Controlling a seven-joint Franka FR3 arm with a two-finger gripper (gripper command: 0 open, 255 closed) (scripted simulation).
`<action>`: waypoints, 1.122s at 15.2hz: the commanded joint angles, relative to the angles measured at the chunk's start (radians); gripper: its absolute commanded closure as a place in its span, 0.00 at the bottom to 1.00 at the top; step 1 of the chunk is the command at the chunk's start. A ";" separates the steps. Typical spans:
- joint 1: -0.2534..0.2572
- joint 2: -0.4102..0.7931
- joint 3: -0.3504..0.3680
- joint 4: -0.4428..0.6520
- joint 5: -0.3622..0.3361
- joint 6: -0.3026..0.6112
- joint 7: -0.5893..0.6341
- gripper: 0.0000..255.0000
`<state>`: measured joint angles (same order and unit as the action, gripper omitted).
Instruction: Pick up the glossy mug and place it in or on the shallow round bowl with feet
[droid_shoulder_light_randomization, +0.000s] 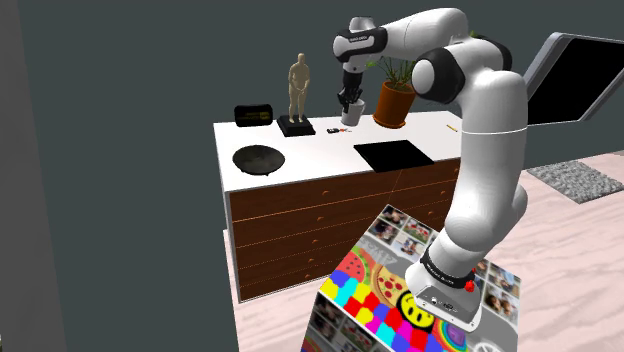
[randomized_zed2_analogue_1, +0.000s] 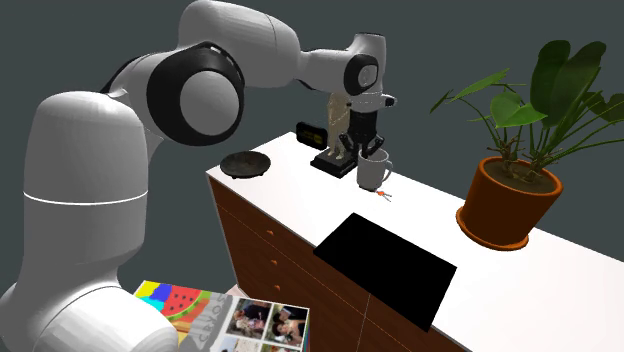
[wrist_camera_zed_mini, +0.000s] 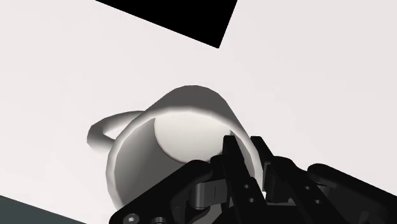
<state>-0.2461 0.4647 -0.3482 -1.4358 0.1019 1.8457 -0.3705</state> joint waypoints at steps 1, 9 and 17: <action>-0.002 -0.001 -0.001 0.025 -0.001 -0.026 -0.001 1.00; 0.050 -0.051 0.009 0.027 -0.020 -0.077 0.063 1.00; 0.182 -0.128 0.054 -0.062 -0.053 -0.066 0.236 1.00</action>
<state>-0.0811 0.3486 -0.2998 -1.4830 0.0539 1.7772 -0.1584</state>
